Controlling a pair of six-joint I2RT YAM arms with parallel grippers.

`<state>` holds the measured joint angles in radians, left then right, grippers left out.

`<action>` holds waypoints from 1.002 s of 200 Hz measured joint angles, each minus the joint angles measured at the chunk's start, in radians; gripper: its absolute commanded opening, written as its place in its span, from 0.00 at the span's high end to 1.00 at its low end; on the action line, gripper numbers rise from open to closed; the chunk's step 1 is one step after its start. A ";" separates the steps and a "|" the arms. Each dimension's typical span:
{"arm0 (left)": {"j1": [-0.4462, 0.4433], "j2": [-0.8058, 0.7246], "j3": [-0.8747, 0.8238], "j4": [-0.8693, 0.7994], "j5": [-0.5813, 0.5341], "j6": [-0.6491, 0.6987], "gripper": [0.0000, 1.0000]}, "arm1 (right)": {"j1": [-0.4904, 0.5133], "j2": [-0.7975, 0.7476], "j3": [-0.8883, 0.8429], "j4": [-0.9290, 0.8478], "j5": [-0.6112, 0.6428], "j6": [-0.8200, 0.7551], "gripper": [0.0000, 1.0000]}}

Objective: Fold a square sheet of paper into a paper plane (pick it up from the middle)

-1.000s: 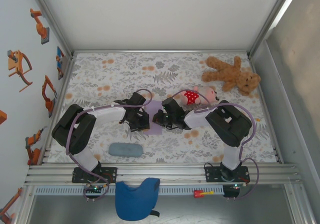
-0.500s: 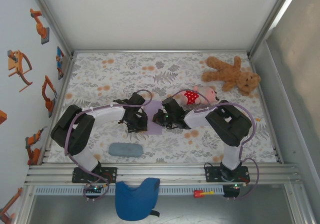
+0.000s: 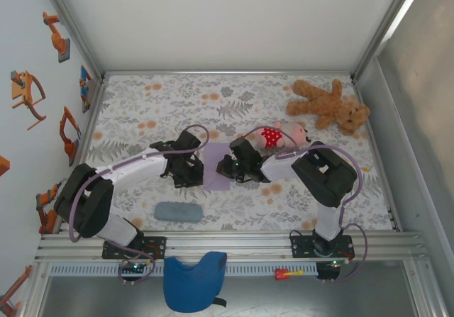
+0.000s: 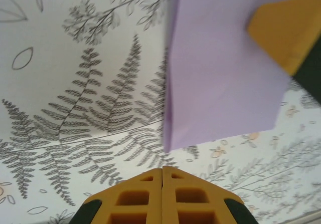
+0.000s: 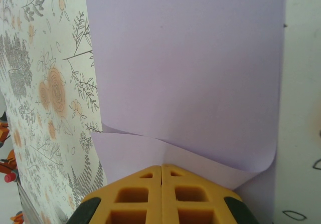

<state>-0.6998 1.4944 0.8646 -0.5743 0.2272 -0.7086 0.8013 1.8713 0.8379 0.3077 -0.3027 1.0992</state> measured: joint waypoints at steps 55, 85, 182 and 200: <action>-0.007 0.125 0.048 0.110 0.060 -0.026 0.98 | -0.001 0.001 0.000 0.000 -0.004 0.000 1.00; -0.006 0.176 0.068 0.145 0.080 -0.031 0.98 | -0.002 0.001 0.000 0.001 -0.006 0.000 1.00; -0.006 0.229 0.062 0.148 0.116 -0.001 1.00 | -0.003 0.002 0.000 0.001 -0.011 0.000 1.00; -0.006 0.227 0.062 0.138 0.110 0.017 1.00 | -0.005 0.002 0.000 0.001 -0.013 0.000 1.00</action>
<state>-0.7063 1.7218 0.9264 -0.4362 0.3374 -0.6918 0.7967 1.8736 0.8379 0.3088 -0.3153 1.0996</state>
